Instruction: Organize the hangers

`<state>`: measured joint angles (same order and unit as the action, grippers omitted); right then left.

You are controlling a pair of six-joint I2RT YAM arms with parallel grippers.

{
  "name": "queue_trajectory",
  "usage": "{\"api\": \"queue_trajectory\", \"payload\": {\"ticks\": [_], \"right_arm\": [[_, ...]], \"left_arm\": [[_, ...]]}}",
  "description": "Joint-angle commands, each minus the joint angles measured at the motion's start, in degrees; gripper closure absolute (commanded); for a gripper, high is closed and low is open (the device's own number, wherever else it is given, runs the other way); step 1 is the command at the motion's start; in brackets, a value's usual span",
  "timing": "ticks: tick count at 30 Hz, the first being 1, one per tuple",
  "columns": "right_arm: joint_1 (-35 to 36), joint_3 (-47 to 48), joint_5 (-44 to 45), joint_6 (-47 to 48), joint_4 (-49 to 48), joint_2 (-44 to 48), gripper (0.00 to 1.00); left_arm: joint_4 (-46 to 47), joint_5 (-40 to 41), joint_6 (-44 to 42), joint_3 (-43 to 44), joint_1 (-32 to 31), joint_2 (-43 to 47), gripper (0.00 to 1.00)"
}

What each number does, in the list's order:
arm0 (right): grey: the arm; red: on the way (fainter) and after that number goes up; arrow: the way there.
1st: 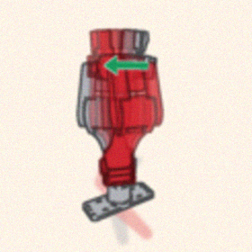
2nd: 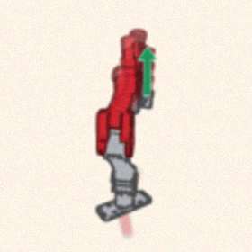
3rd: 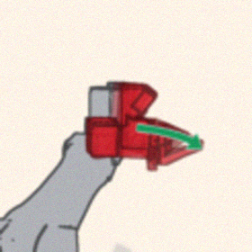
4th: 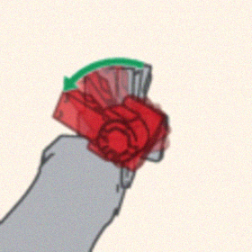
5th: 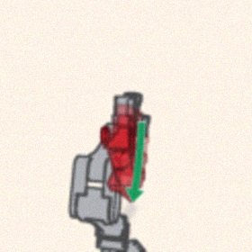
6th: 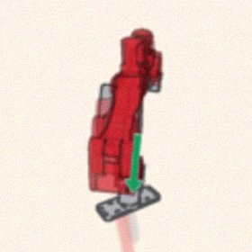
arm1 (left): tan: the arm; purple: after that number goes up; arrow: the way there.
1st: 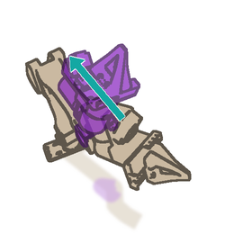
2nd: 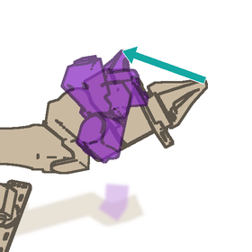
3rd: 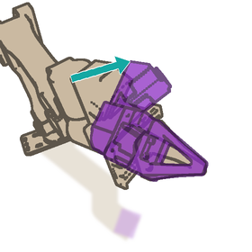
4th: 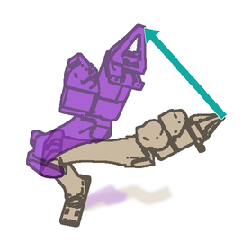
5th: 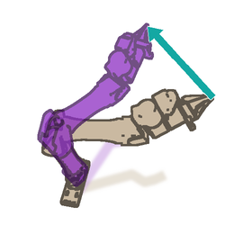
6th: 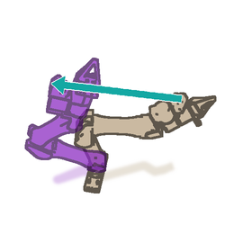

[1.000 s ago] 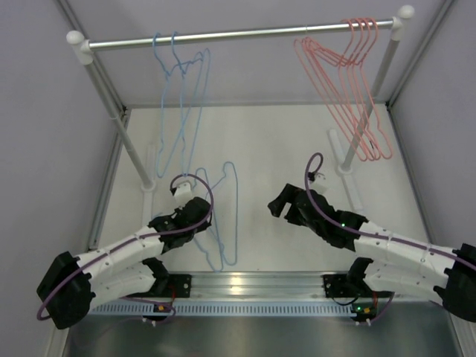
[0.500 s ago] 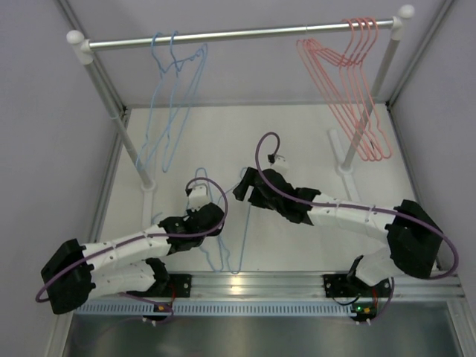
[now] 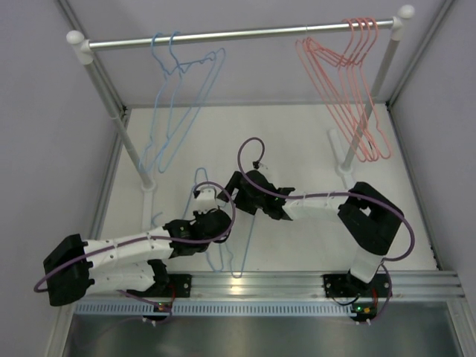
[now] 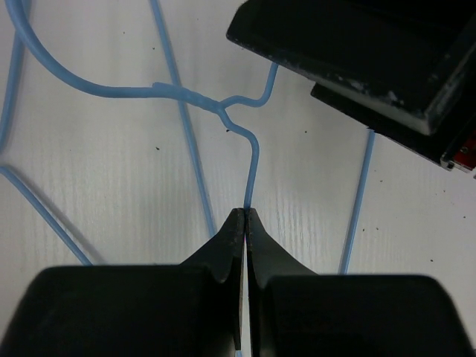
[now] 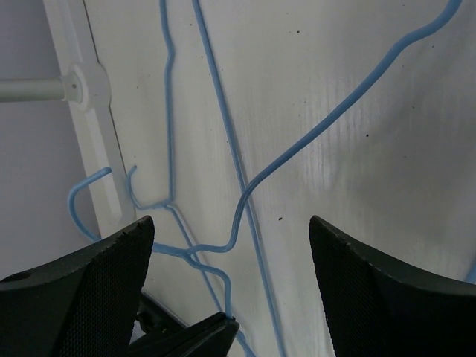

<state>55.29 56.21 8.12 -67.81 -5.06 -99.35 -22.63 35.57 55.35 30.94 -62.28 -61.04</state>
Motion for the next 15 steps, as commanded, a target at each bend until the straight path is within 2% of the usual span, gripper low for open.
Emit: {"api": "queue_trajectory", "payload": {"ticks": [1,15], "right_arm": [[-1.14,-0.74,-2.93,-4.51,-9.34,-1.19,0.19],[-4.05,-2.24,-2.06,-9.18,-12.96,-4.36,0.28]], "left_arm": [[0.48,2.22,0.37,1.84,-0.91,0.21,1.00],[0.48,2.48,1.43,1.05,-3.02,1.09,1.00]]}}
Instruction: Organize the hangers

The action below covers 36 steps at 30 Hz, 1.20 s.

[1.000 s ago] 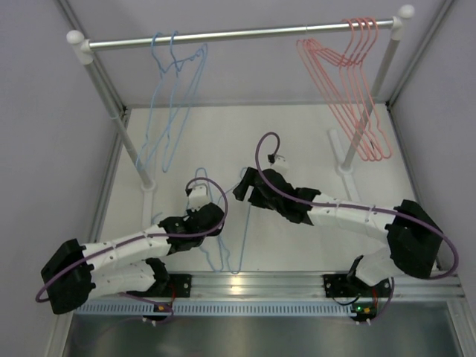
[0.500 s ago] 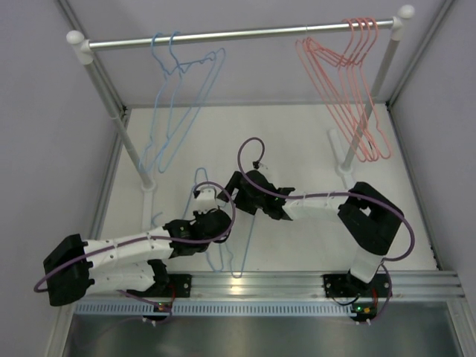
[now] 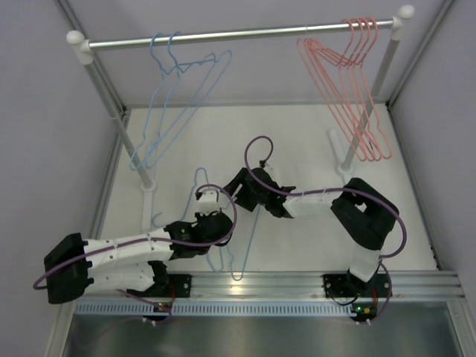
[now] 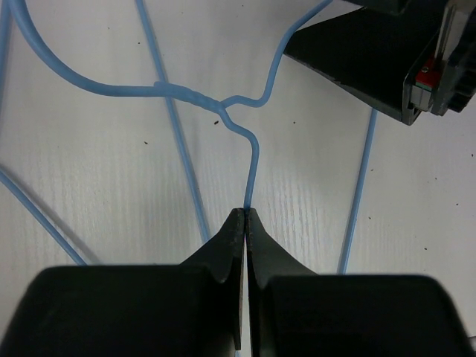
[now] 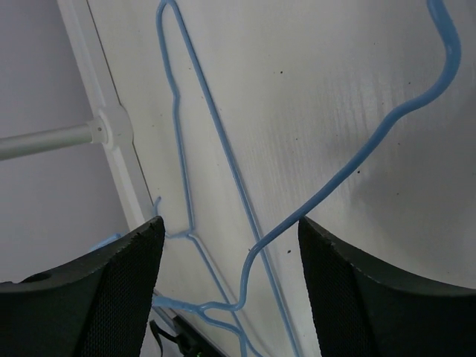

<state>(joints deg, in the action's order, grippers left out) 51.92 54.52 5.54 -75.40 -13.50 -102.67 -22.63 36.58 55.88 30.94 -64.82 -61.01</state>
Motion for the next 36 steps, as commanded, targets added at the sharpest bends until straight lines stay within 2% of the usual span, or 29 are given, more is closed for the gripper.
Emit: {"api": "queue_trajectory", "payload": {"ticks": [1,9,12,13,15,16,18,21,24,25,29,36], "right_arm": [[-0.85,-0.64,0.61,-1.68,-4.61,-1.12,0.31],[-1.56,-0.47,0.26,-2.30,-5.05,-2.44,0.51],[-1.91,-0.56,0.09,-2.39,-5.14,-2.62,0.63],[-2.09,-0.73,0.00,-2.47,-5.22,-2.71,0.72],[-2.26,-0.99,-0.44,-2.56,-5.83,-2.71,0.82],[-2.35,-1.69,-0.70,-3.09,-6.27,-2.62,0.91],[-2.70,-3.27,-1.58,-3.79,-8.29,-2.45,1.00],[-3.32,-5.21,-2.99,-5.55,-11.71,-2.18,1.00],[-4.02,-9.33,-3.69,-8.35,-15.57,-1.65,1.00],[-4.11,-10.04,-4.04,-8.97,-16.64,-1.65,1.00],[-5.51,-13.56,-6.84,-12.05,-24.10,-2.53,1.00],[-6.39,-14.71,-8.97,-14.25,-28.34,-2.18,1.00]], "left_arm": [[0.48,1.48,0.90,1.05,-0.66,1.07,1.00],[0.48,2.44,0.90,1.14,-2.15,1.86,1.00],[0.57,2.88,0.73,1.05,-2.77,2.21,1.00],[0.83,2.89,0.55,0.97,-3.03,2.21,1.00],[1.62,2.97,-0.06,0.62,-3.21,2.57,1.00],[2.15,2.71,-0.50,0.35,-3.47,2.83,1.00],[3.82,2.27,-1.38,-0.35,-3.56,3.18,1.00],[6.36,1.74,-2.35,-1.75,-3.91,3.62,0.96],[8.47,1.74,-2.97,-2.90,-4.70,4.32,0.83],[8.83,1.92,-3.05,-3.08,-5.05,4.32,0.76],[11.20,1.74,-3.84,-4.13,-5.93,4.94,0.69],[19.55,-1.76,-7.36,-6.59,-7.43,5.11,0.56]]}}
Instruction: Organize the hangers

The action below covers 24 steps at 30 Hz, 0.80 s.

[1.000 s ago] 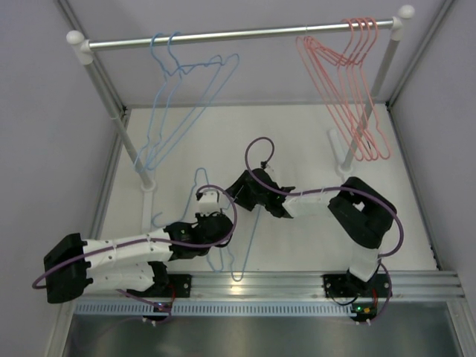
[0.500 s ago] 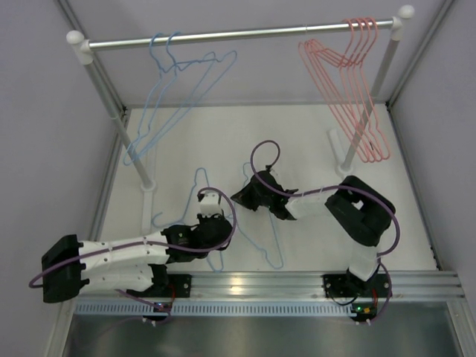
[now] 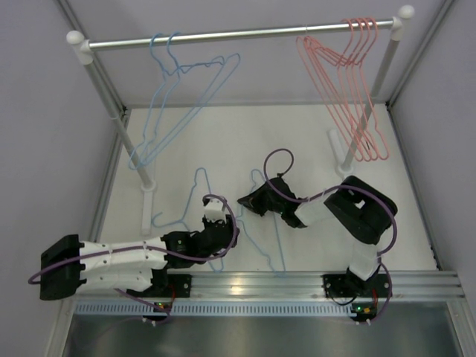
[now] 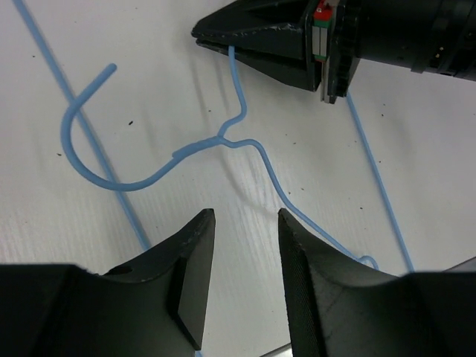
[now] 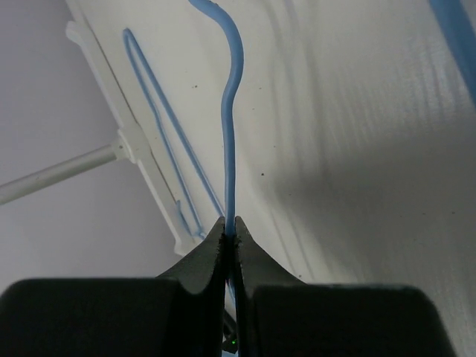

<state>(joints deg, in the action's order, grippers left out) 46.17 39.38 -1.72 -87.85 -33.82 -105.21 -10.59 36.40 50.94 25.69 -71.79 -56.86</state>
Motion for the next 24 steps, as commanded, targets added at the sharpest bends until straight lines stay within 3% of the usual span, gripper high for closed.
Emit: {"api": "queue_trajectory", "payload": {"ticks": [1,9,24], "right_arm": [[-0.82,0.53,-1.89,-1.71,-7.84,0.70,1.00],[-1.79,0.62,-2.33,-0.21,-4.23,6.85,1.00],[-1.70,0.61,-1.89,0.05,0.33,13.01,1.00]], "left_arm": [[8.38,-2.03,-2.77,-1.61,-0.46,1.14,0.54],[16.74,-4.85,-7.96,-3.20,-0.46,1.23,0.48],[23.94,-1.42,-10.42,0.06,-0.81,-9.58,0.48]]}}
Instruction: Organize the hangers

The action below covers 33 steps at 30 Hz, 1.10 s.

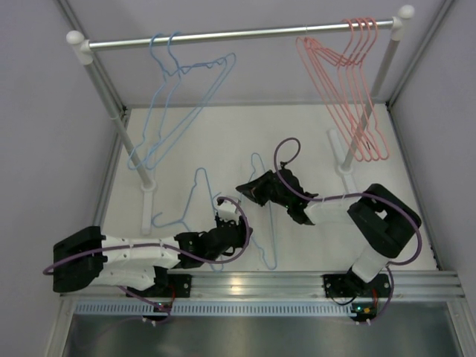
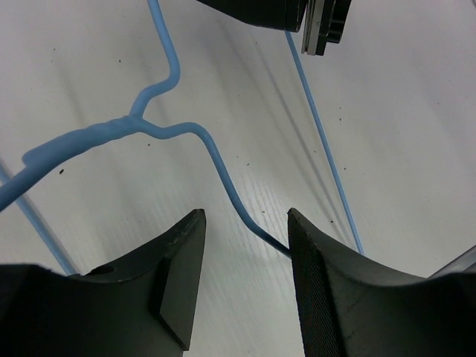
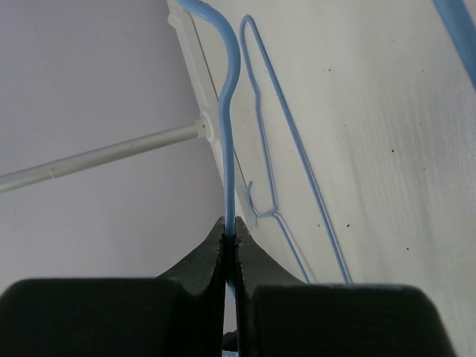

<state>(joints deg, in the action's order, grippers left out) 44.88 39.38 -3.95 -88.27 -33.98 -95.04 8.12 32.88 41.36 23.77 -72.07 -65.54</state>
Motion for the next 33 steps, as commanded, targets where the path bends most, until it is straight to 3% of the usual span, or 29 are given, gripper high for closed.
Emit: {"api": "queue_trajectory", "payload": {"ticks": [1,5,8,13,23,27,33], "right_arm": [[-0.50,0.61,0.52,0.47,0.84,3.37,1.00],[-0.50,0.61,1.04,0.03,1.37,4.25,1.00],[-0.59,0.44,1.31,-0.50,1.54,4.87,1.00],[-0.76,0.88,1.13,-0.76,2.07,5.48,1.00],[-1.03,-1.23,2.62,0.29,3.91,8.73,1.00],[-0.94,-2.20,3.68,1.43,5.58,10.31,1.00],[-1.03,-3.25,5.61,2.23,7.00,11.20,1.00]], "left_arm": [[5.85,2.27,-0.85,1.90,-0.70,-1.17,0.48],[8.40,2.62,-0.50,1.45,-1.58,-1.61,0.48],[8.49,3.76,-0.41,1.72,-2.45,-1.96,0.55],[8.40,4.82,-0.76,1.81,-2.90,-1.35,0.77],[3.14,10.62,-1.46,0.23,-3.42,9.98,0.97],[-1.08,11.68,-2.69,0.66,-3.42,18.14,1.00],[-6.09,11.33,-4.53,2.33,-3.42,23.08,1.00]]}}
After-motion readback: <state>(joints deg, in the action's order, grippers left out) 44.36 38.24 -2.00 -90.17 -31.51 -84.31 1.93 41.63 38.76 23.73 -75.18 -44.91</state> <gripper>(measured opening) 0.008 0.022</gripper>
